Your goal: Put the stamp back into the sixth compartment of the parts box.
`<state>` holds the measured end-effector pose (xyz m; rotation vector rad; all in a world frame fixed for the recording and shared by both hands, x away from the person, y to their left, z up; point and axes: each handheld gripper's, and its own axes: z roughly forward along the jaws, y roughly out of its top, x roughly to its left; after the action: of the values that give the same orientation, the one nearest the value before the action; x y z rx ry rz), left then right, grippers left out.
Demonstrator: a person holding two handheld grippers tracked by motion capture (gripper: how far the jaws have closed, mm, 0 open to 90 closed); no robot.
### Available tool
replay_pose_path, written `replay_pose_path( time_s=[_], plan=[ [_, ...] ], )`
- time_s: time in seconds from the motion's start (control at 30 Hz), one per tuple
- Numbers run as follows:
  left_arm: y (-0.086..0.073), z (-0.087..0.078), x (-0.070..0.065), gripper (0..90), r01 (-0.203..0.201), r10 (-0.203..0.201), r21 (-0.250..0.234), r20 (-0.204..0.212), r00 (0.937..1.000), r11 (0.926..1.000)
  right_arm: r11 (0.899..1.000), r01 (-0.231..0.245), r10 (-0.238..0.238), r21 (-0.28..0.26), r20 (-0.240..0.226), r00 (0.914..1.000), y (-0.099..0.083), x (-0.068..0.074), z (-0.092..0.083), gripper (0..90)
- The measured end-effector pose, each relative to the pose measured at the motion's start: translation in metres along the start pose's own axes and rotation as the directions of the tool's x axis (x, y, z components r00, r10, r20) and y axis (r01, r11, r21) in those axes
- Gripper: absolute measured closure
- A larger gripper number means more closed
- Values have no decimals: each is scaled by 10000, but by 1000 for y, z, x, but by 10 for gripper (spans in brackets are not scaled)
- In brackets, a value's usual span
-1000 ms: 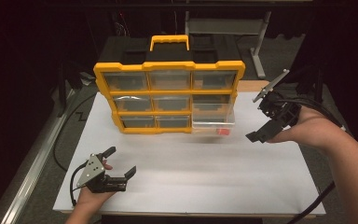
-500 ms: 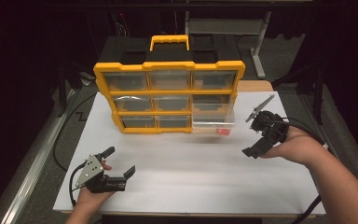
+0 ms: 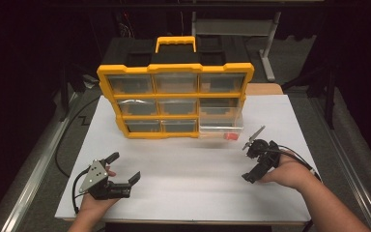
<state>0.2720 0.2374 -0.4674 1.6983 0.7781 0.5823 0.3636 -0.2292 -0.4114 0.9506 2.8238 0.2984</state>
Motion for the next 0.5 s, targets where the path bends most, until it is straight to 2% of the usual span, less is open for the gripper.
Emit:
replay_pose_path(
  time_s=[0.17, 0.2, 0.27, 0.43, 0.5],
  plan=[
    [0, 0, 1, 5, 82, -82, 20, 0, 10000, 10000, 9992, -205, 206, -354, 16, 9998, -6, 4, 15, 0],
    [0, 0, 1, 5, 95, -95, 25, 2, 10000, 10000, 9982, -167, 172, -579, 75, 9998, -7, 5, 16, 0],
    [0, 0, 1, 5, 76, -76, 89, -1, 10000, 9999, 9931, -435, 444, -1089, 63, 9990, -11, 5, 18, 0],
    [0, 1, 2, 5, 182, -181, 118, -2, 9998, 9998, 9640, -813, 845, -2531, 16, 9964, -23, 8, 24, 0],
    [0, 1, 2, 5, 195, -195, 110, -19, 9998, 9997, 9468, -1038, 1027, -3046, -197, 9945, -28, 8, 28, 0]
  ],
)
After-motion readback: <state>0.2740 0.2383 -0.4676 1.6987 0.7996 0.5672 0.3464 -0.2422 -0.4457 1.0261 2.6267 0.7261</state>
